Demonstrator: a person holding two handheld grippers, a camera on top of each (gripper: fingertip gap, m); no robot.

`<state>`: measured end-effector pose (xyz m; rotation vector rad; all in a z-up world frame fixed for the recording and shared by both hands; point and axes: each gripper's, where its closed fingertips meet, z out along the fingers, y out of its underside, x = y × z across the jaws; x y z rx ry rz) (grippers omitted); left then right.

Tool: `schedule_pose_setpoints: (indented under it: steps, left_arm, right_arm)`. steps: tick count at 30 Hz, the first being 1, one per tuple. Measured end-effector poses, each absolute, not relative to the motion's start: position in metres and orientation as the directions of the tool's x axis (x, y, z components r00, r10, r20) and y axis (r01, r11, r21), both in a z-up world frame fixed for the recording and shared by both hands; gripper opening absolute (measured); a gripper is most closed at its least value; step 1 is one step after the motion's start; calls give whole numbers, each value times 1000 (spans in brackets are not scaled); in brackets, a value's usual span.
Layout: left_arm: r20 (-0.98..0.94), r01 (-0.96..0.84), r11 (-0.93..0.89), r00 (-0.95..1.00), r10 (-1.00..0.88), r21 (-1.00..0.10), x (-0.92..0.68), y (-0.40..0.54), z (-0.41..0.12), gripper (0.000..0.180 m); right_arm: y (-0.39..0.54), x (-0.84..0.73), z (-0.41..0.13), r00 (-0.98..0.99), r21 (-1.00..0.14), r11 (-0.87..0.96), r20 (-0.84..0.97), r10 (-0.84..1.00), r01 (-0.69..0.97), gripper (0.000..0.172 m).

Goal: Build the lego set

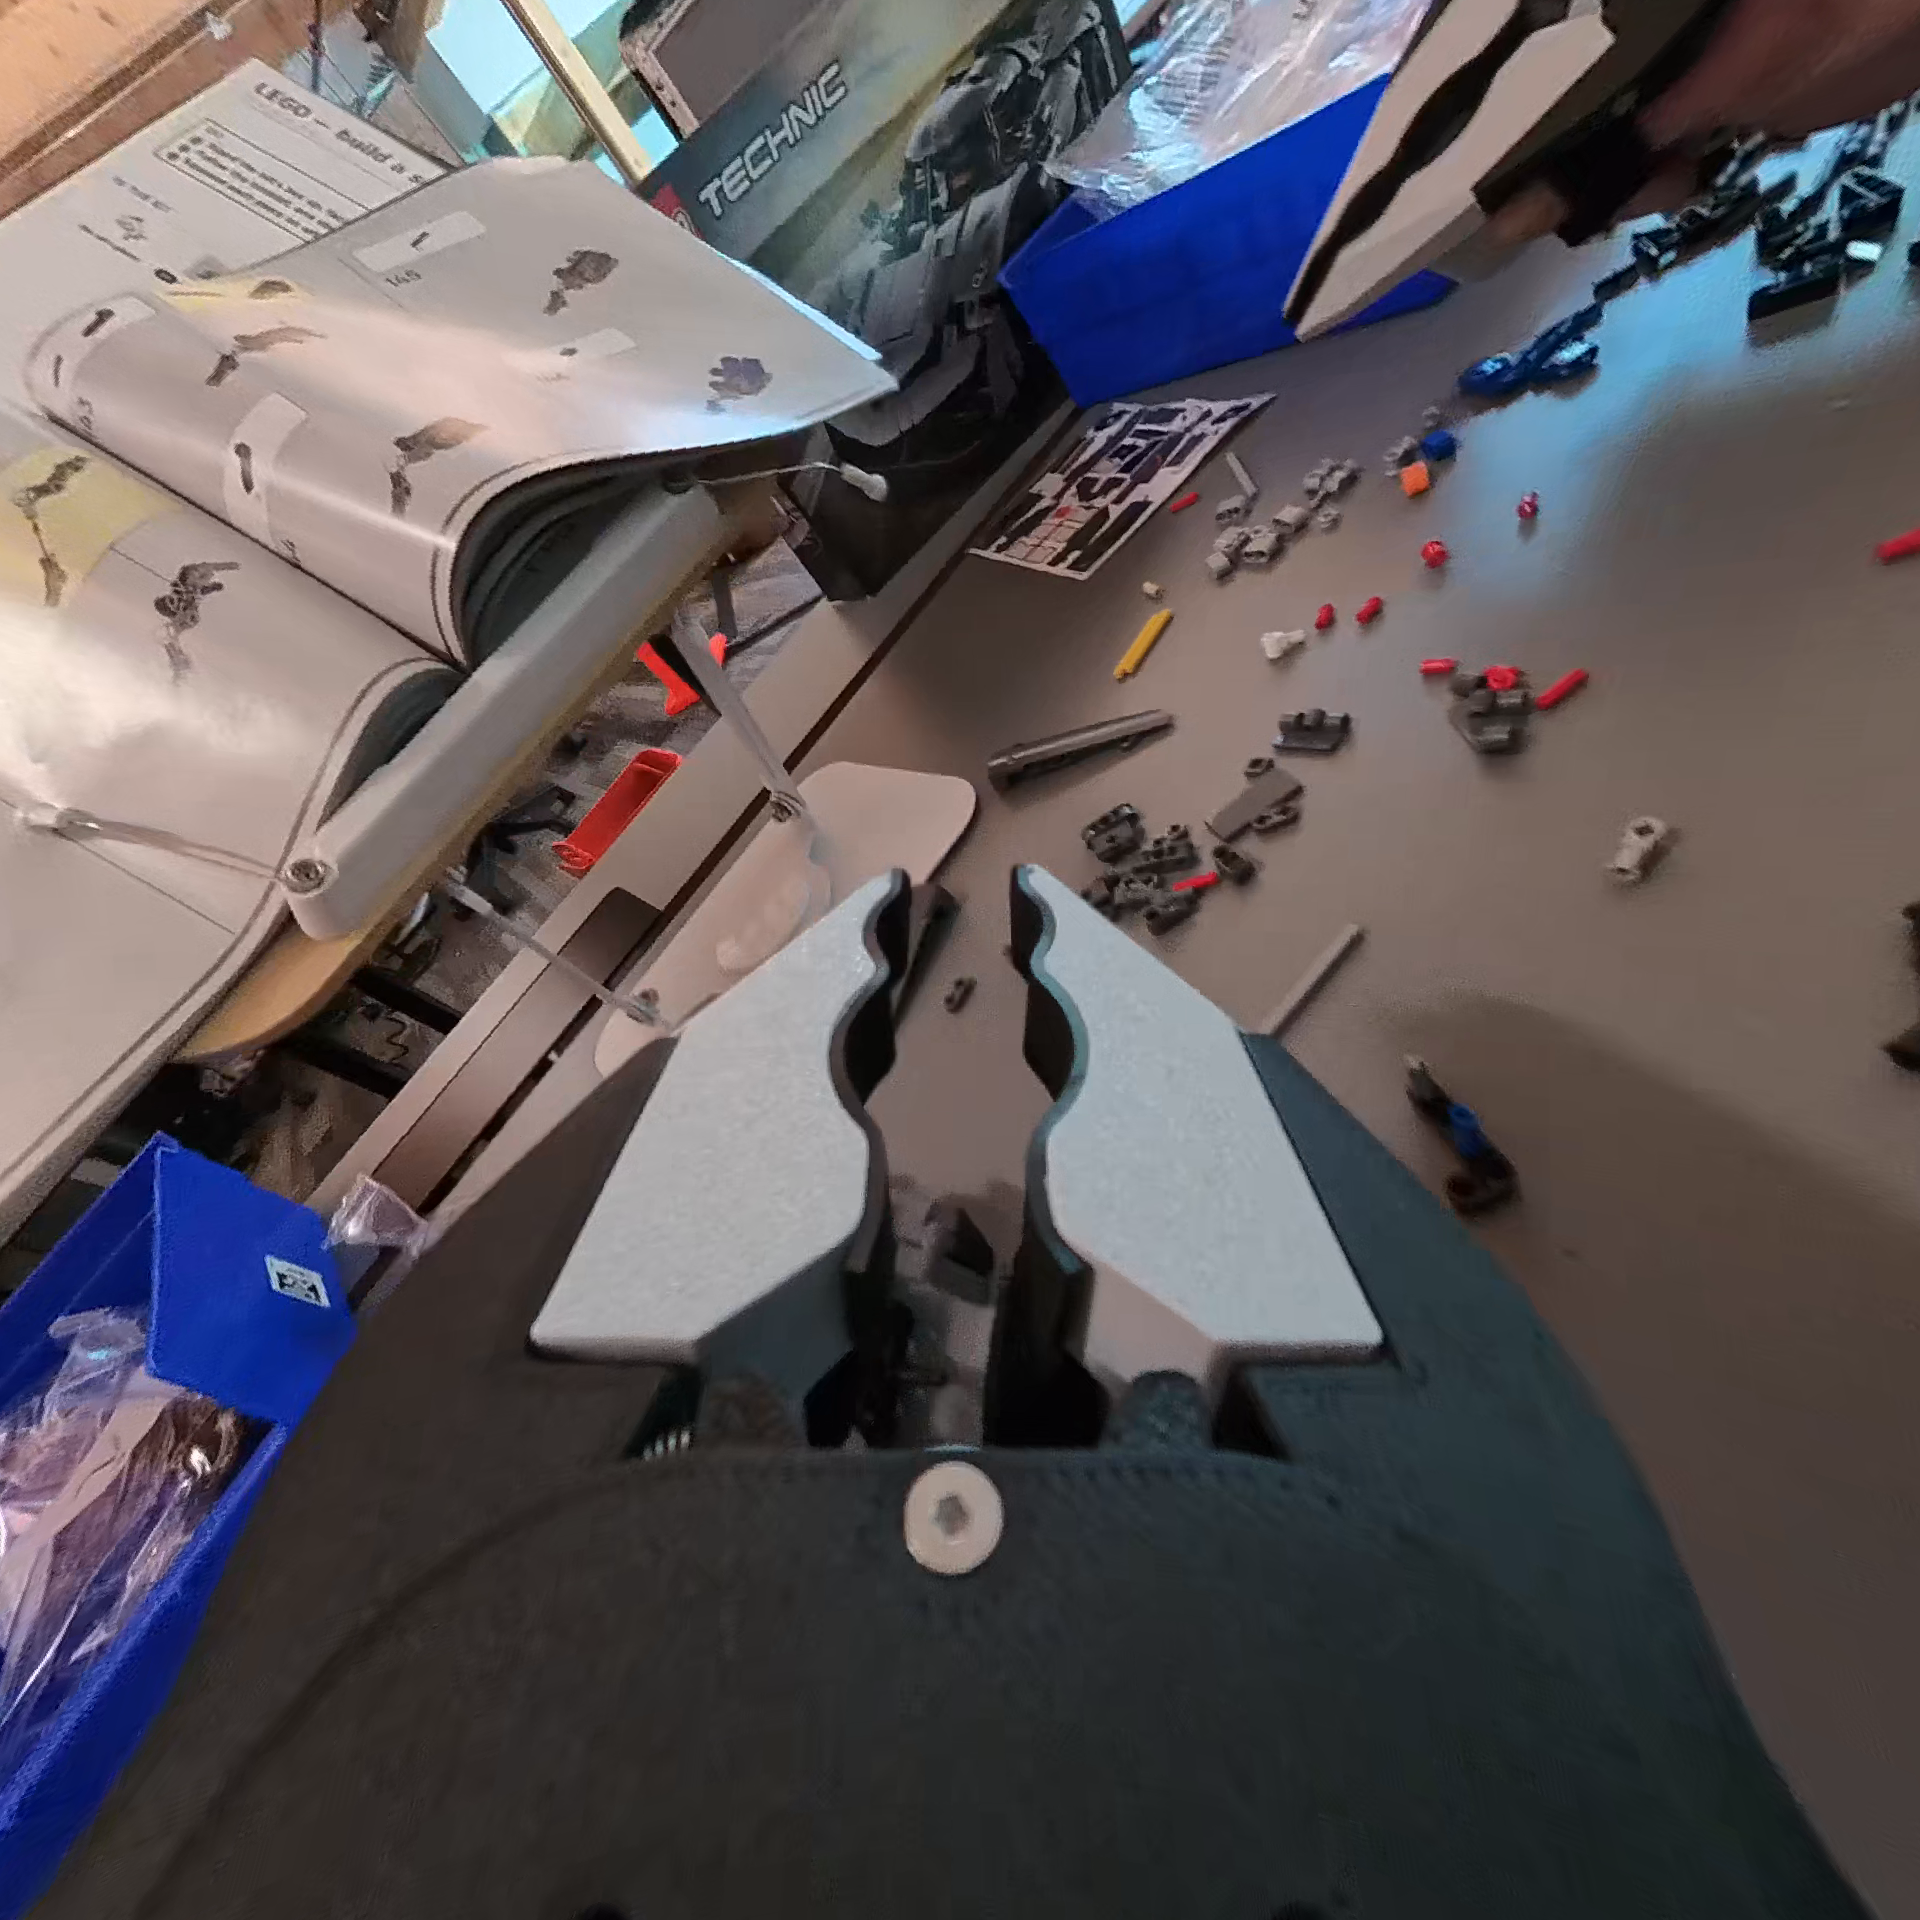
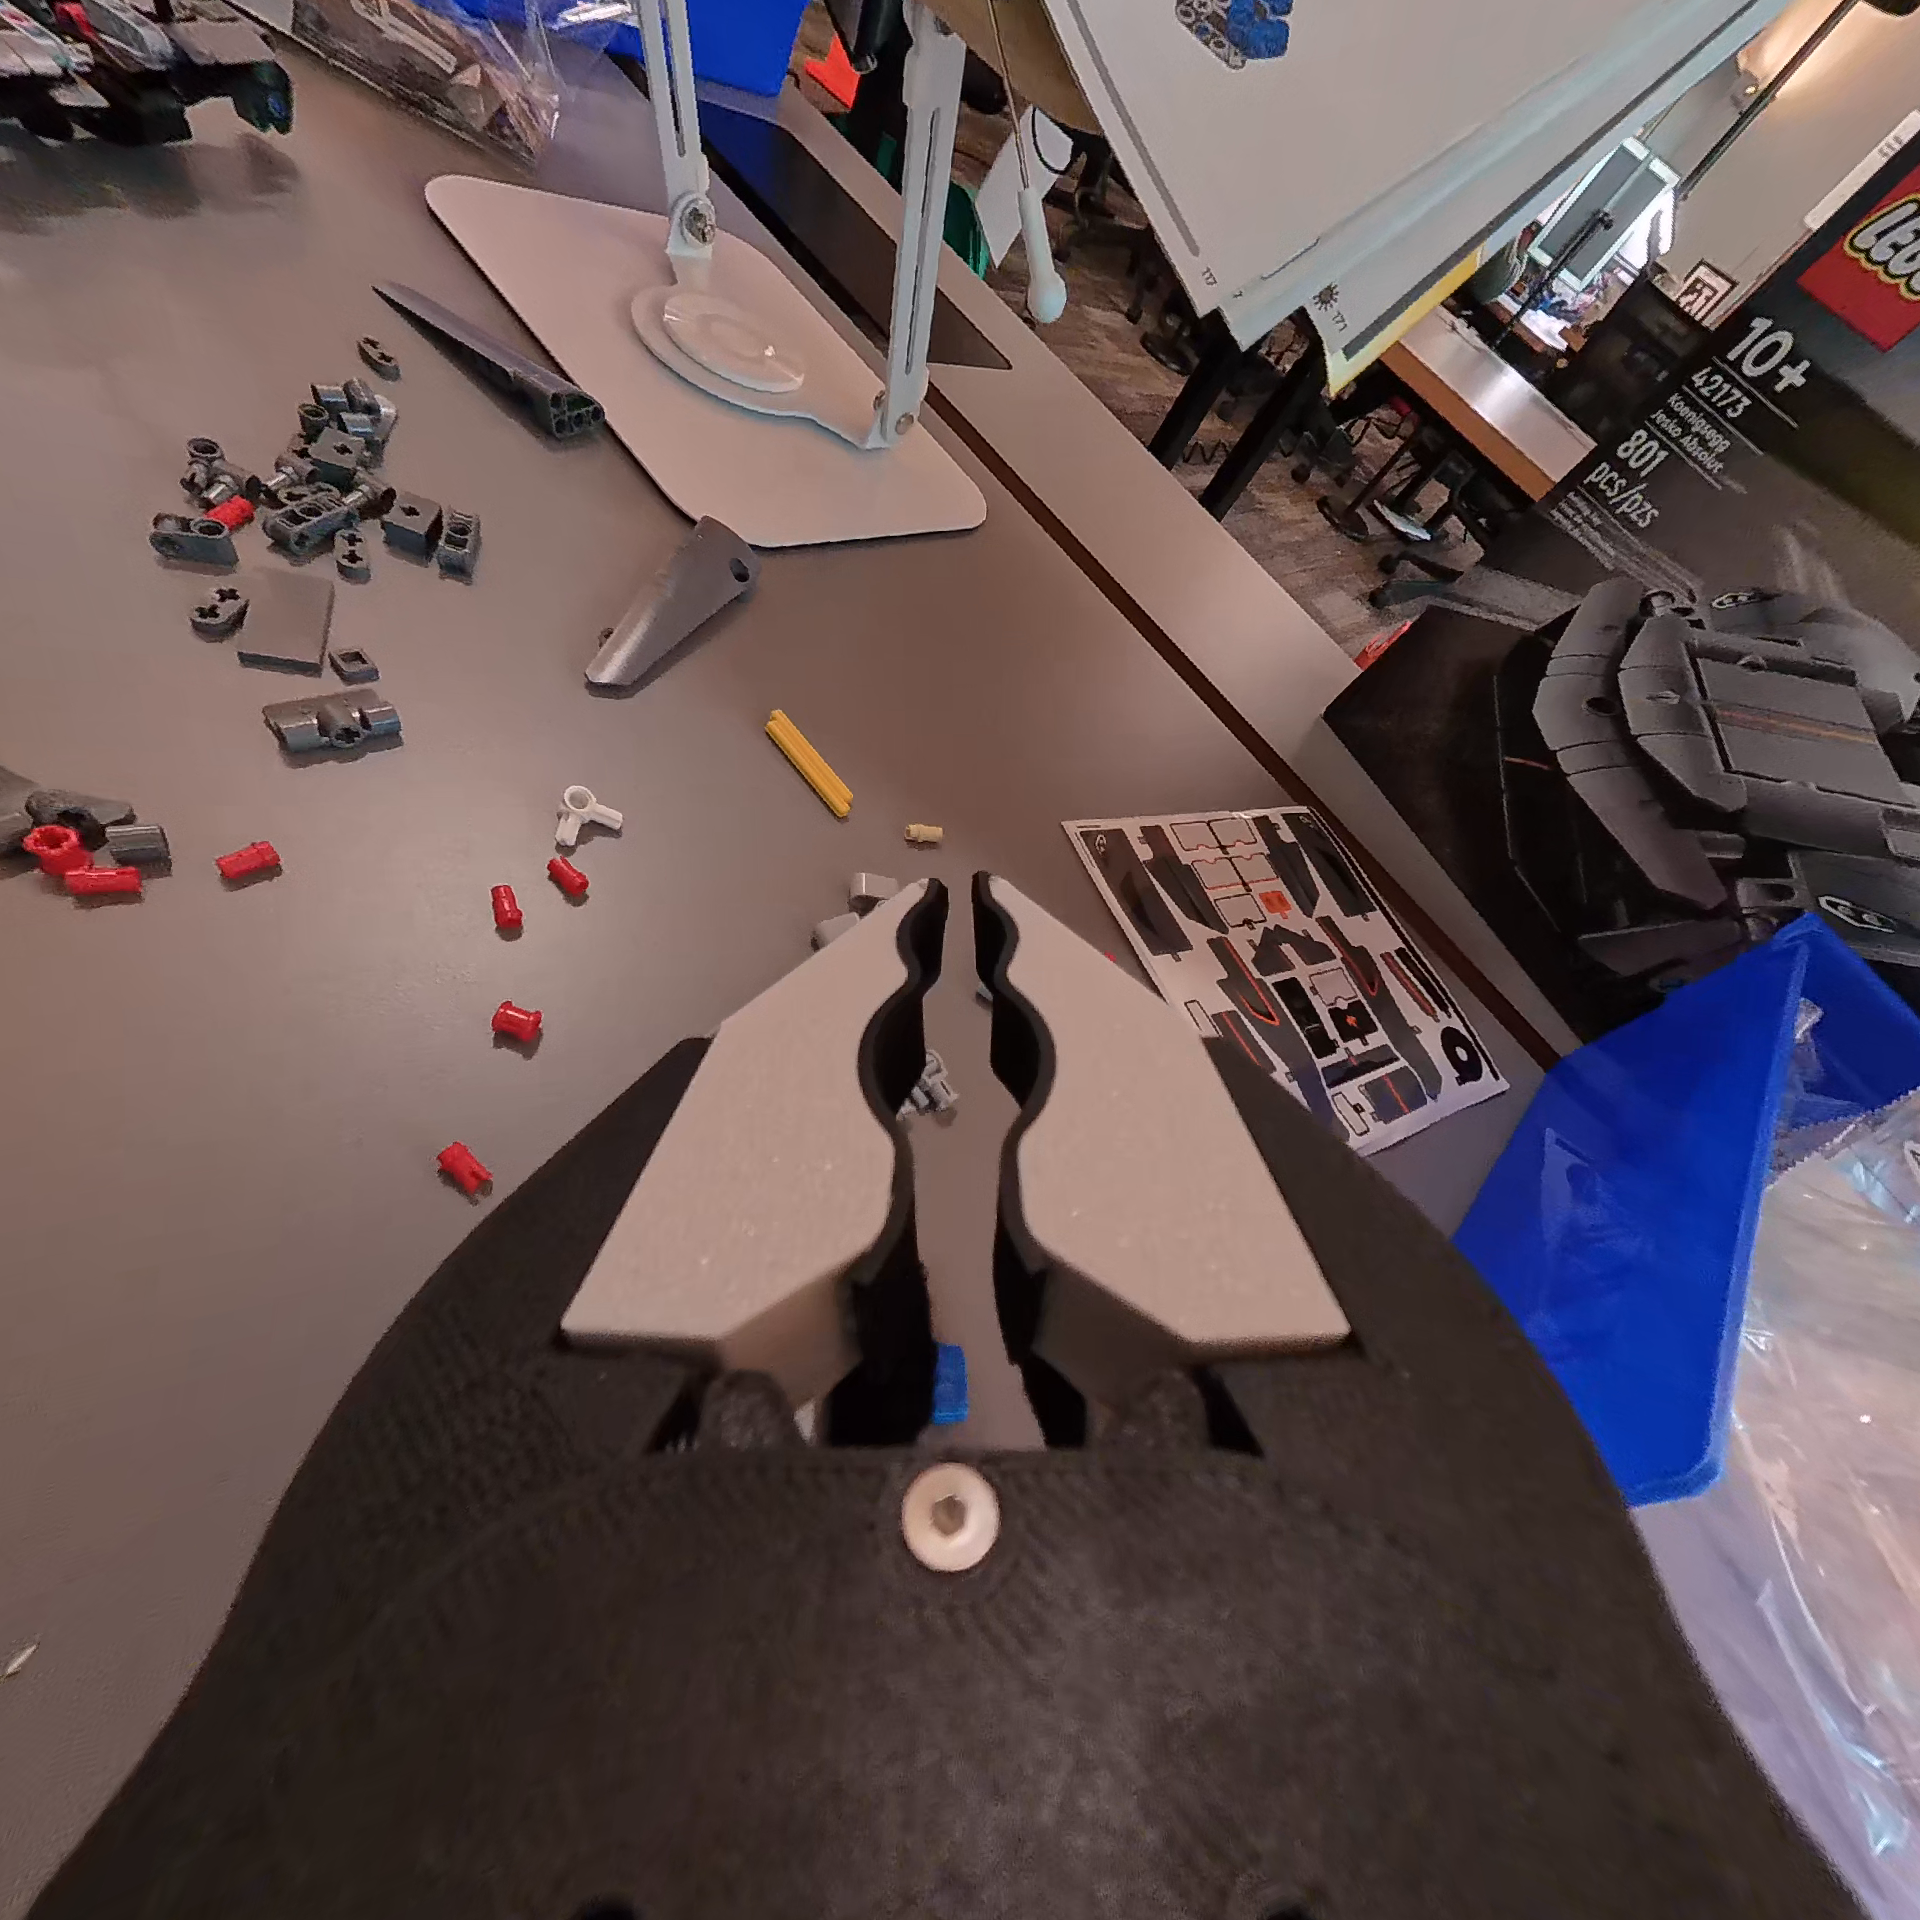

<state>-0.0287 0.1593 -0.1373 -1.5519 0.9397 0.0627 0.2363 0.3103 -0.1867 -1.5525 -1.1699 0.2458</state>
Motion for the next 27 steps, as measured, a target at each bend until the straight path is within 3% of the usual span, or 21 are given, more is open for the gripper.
schedule_pose_setpoints:
  steps: [21, 27]
  left_arm:
    - [-547, -647, -74, 695, -467, -759, -66, 117, -209, 9]
    - [-654, -738, -62, 631, -418, -672, -78, 121, -224, 15]
  right_arm:
    - [302, 229, -186, 435, -810, 182, 471, 767, 557, 6]
    - [301, 230, -174, 445, -799, 209, 507, 738, 563, 10]
